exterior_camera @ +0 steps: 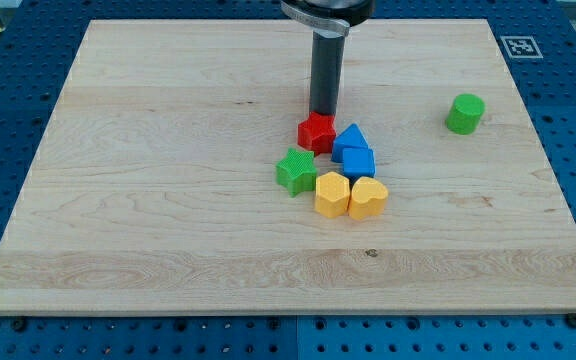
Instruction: Move the red star away from the red circle
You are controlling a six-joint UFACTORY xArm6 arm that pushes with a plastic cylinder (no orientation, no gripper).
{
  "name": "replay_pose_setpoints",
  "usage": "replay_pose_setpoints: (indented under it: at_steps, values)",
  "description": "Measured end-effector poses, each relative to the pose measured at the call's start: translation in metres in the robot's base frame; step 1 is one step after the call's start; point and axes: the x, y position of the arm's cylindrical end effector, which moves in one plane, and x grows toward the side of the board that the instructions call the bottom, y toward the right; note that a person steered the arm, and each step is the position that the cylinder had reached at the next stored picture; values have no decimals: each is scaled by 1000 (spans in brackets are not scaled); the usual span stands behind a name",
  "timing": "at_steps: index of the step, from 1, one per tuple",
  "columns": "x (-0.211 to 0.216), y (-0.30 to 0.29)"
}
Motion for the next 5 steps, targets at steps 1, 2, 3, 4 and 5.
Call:
replay_pose_setpoints:
  at_steps: [1, 2, 3, 4, 5]
  values:
    - [-9, -26]
    - [-11, 1]
    - [-12, 49]
    - [-13, 77]
    - [-48, 75]
